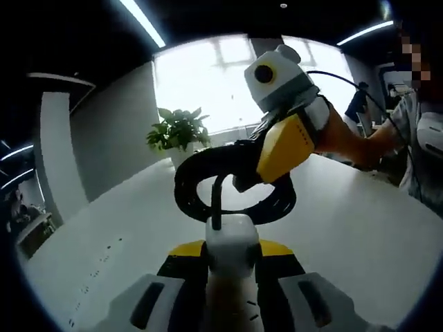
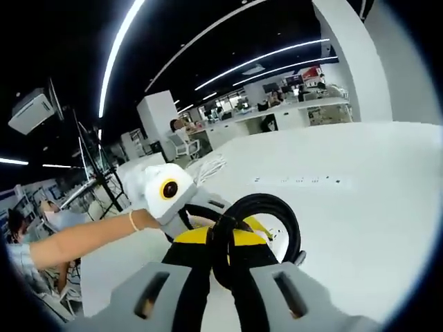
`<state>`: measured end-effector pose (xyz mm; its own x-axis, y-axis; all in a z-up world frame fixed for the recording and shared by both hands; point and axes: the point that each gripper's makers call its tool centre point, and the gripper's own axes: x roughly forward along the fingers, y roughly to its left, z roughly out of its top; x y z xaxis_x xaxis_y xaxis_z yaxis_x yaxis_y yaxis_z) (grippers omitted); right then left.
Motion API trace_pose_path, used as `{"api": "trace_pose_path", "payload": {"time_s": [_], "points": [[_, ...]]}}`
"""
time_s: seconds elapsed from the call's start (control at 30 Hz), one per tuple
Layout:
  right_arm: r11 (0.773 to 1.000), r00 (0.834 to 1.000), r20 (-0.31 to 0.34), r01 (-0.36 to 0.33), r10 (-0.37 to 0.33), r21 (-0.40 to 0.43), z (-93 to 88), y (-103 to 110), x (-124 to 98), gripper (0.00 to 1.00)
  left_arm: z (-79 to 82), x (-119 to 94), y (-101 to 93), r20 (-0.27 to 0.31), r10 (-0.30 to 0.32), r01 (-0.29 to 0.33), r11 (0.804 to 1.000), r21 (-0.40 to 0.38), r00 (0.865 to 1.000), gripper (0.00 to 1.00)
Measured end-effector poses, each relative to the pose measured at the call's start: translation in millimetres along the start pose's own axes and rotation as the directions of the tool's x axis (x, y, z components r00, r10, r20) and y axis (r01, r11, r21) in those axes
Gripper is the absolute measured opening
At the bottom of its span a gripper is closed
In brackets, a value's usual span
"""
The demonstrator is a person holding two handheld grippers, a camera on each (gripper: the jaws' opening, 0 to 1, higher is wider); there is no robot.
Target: Straighten the power strip on the desk, plug the charger into it
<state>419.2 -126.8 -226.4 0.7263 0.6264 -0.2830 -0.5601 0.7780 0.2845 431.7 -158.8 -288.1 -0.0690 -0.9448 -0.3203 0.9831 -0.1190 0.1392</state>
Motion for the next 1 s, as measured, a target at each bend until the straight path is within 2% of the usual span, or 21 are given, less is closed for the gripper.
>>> {"api": "trace_pose_path", "payload": {"time_s": [0.13,0.27,0.33,0.4,0.5,0.63,0.67,0.77,0.8,0.83,0.9,1.0], "points": [[0.999,0.999,0.025,-0.024,0.025,-0.030,2.7,1.5,-0.5,0.11,3.3,1.4,3.0,0.006,0.001,-0.001,1.000,-0.012,1.000,0.25],[0.997,0.998,0.053,-0.021,0.025,-0.073,5.7,1.6,-5.8,0.18,3.0,0.6,1.7,0.004,0.001,-0.001,1.000,-0.016,1.000,0.25],[0.995,0.997,0.081,0.000,0.008,-0.100,10.3,-1.6,-10.2,0.23,2.4,0.0,1.1,0.005,0.002,-0.002,1.000,-0.016,1.000,0.25],[0.988,0.987,0.162,0.046,-0.021,-0.151,23.9,-8.7,-17.6,0.30,1.9,-0.5,0.0,0.007,0.003,-0.003,1.000,-0.015,1.000,0.25],[0.982,0.977,0.208,0.083,-0.046,-0.170,33.5,-16.5,-29.3,0.44,0.7,-1.8,-0.3,0.007,0.006,-0.006,1.000,-0.013,1.000,0.25],[0.970,0.957,0.278,0.139,-0.080,-0.199,45.7,-28.4,-38.6,0.79,-0.5,-3.2,-0.7,0.012,0.009,-0.009,1.000,-0.014,1.000,0.25],[0.966,0.950,0.299,0.154,-0.087,-0.208,49.0,-31.4,-40.6,0.83,-0.4,-3.2,-0.9,0.014,0.010,-0.010,1.000,-0.015,1.000,0.25],[0.944,0.928,0.362,0.195,-0.089,-0.266,59.2,-35.9,-46.5,1.00,-1.5,-4.3,-0.1,0.021,0.012,-0.012,1.000,-0.020,1.000,0.25],[0.933,0.924,0.373,0.205,-0.085,-0.297,61.0,-36.7,-48.5,0.99,-1.5,-4.4,-0.1,0.022,0.012,-0.012,1.000,-0.020,1.000,0.25],[0.928,0.924,0.375,0.201,-0.073,-0.315,60.7,-35.5,-49.1,1.00,-1.9,-4.7,0.0,0.023,0.013,-0.012,1.000,-0.020,1.000,0.25],[0.896,0.926,0.375,0.207,-0.049,-0.394,59.4,-31.5,-50.2,1.00,-2.3,-5.2,-0.2,0.023,0.012,-0.012,1.000,-0.018,1.000,0.25],[0.846,0.942,0.334,0.204,-0.033,-0.492,56.0,-33.5,-47.7,1.00,-2.9,-5.8,-0.3,0.020,0.011,-0.011,1.000,-0.014,1.000,0.25]]}}
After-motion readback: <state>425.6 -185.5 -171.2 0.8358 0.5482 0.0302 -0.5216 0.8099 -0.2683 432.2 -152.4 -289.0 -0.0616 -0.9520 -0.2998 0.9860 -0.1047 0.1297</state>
